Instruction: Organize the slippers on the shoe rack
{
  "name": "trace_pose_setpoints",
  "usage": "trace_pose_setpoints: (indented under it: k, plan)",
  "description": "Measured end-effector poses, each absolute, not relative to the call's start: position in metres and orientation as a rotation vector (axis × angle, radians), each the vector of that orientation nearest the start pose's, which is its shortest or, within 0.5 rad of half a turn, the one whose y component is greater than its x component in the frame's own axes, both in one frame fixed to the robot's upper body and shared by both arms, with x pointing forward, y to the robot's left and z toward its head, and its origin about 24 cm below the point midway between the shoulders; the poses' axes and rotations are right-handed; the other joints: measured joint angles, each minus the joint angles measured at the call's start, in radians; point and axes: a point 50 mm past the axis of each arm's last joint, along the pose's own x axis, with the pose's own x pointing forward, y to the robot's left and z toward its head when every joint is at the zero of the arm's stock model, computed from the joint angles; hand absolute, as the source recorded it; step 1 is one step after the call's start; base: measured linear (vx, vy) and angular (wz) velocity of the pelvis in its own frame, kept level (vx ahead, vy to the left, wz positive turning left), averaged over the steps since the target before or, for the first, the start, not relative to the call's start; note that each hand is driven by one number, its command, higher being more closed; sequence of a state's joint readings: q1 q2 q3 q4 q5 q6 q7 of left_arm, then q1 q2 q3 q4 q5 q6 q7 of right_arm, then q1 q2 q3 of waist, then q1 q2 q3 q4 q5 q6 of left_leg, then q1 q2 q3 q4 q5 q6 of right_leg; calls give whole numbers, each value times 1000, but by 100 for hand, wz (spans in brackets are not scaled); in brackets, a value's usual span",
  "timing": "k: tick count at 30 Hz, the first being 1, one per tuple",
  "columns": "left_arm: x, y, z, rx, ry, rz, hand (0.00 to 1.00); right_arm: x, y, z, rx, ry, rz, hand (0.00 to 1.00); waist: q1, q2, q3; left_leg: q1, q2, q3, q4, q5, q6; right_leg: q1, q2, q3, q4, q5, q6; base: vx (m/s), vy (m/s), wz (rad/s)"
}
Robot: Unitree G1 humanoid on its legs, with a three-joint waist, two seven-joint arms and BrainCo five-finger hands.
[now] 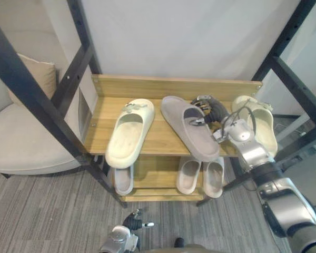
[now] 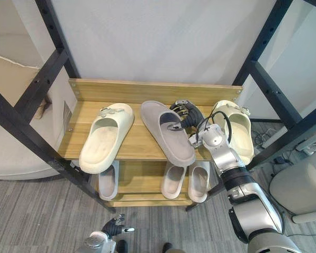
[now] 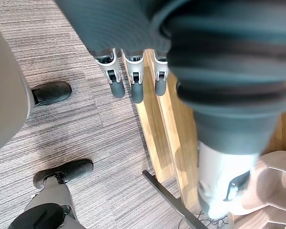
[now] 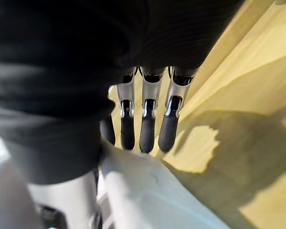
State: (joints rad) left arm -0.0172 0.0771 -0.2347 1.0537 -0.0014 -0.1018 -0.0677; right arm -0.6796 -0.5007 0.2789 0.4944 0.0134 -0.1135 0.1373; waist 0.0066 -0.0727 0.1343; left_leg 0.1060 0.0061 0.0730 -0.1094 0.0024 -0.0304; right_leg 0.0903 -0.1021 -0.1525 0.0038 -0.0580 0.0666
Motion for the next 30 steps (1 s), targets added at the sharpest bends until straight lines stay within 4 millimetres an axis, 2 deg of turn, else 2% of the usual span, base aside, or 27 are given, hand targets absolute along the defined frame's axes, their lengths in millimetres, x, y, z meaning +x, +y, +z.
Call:
trace_pose_setpoints:
  k: [8, 14, 19, 26, 30]
  plan:
    - [138, 144, -150, 154, 944, -244, 0, 359, -173, 142, -562, -221, 304, 100, 0, -2, 1, 0, 1, 3, 2, 0, 0, 5, 1, -1, -9, 3, 0, 0, 0, 0]
    - [138, 145, -150, 152, 945, -240, 0, 335, -178, 143, -458, -304, 255, 100, -5, -2, 1, 2, 1, 6, 5, 0, 0, 5, 1, 3, -9, 5, 0, 0, 0, -1]
    - [137, 145, -151, 156, 949, -240, 0, 308, -177, 158, -354, -457, 196, 100, -11, -2, 1, 7, 3, 27, 6, 0, 0, 1, 2, 24, -10, 17, 2, -16, -1, -12]
    - [134, 145, -153, 175, 963, -254, 0, 271, -168, 181, -237, -660, 204, 100, -23, 2, -2, 21, 8, 29, 6, 1, 2, 8, -1, 34, -5, 21, 3, -53, -15, -4]
    - [132, 143, -153, 178, 968, -260, 0, 252, -166, 182, -146, -715, 209, 100, -24, 10, -7, 34, 9, 28, 6, 1, 3, 17, -1, 34, 0, 21, 3, -18, -9, 0]
